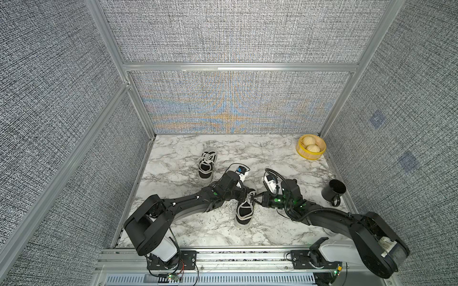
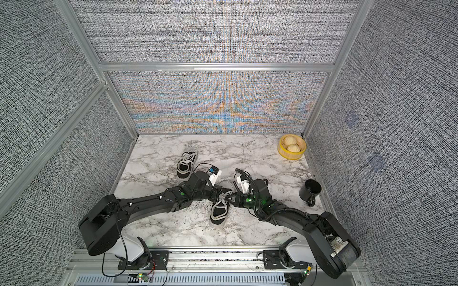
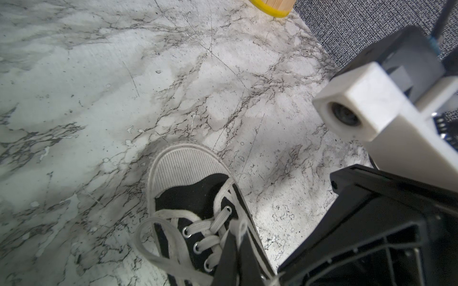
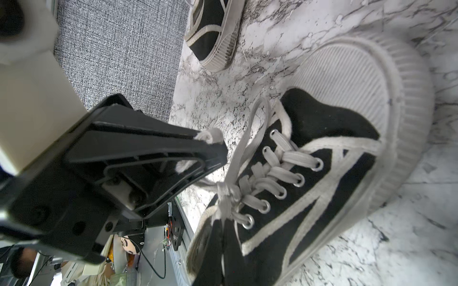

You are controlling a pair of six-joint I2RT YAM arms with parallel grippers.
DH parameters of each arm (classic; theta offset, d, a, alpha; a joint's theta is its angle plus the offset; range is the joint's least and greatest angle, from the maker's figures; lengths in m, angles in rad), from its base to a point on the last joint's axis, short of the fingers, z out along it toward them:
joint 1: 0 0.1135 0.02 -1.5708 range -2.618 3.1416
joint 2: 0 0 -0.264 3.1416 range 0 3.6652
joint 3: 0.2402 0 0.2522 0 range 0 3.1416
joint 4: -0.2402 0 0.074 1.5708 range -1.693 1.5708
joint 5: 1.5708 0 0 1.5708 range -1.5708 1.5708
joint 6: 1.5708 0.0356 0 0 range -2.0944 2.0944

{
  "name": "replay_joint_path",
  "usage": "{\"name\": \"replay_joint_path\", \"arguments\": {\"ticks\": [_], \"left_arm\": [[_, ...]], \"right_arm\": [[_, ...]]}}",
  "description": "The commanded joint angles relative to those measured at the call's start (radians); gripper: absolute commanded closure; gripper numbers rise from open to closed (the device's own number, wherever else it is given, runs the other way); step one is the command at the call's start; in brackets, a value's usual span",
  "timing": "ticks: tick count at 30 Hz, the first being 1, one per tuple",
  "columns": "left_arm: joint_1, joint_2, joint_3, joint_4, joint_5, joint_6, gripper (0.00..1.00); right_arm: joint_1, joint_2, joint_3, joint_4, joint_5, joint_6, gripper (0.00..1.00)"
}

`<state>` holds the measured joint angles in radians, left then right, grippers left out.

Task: Remove the insole from the shoe
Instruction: Untie the shoelace on the shoe.

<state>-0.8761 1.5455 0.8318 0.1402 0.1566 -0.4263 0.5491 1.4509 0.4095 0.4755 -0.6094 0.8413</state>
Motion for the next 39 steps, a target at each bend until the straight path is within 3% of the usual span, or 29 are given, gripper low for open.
{"name": "replay_joint_path", "arguments": {"ticks": [1, 6, 11, 21, 34, 39], "left_arm": [[0.001, -0.017, 0.007, 0.001, -0.011, 0.004, 0.87], [0.002, -0.085, 0.01, -0.009, -0.072, 0.023, 0.53], [0.002, -0.165, 0.014, -0.054, -0.157, 0.062, 0.36], [0.007, -0.314, -0.044, -0.177, -0.374, 0.083, 0.35], [0.028, -0.41, -0.144, -0.28, -0.463, -0.017, 0.35], [0.031, -0.452, -0.199, -0.283, -0.486, -0.062, 0.36]], "right_arm": [[0.0, -0.012, 0.014, 0.011, 0.016, -0.005, 1.0], [0.0, -0.101, 0.038, -0.081, 0.042, -0.046, 1.0], [0.0, -0.212, 0.101, -0.228, 0.065, -0.124, 1.0], [0.0, -0.309, 0.312, -0.402, 0.097, -0.221, 1.0], [0.064, -0.064, 0.592, -0.411, 0.076, -0.309, 1.0], [0.107, 0.062, 0.665, -0.398, 0.124, -0.306, 1.0]]}}
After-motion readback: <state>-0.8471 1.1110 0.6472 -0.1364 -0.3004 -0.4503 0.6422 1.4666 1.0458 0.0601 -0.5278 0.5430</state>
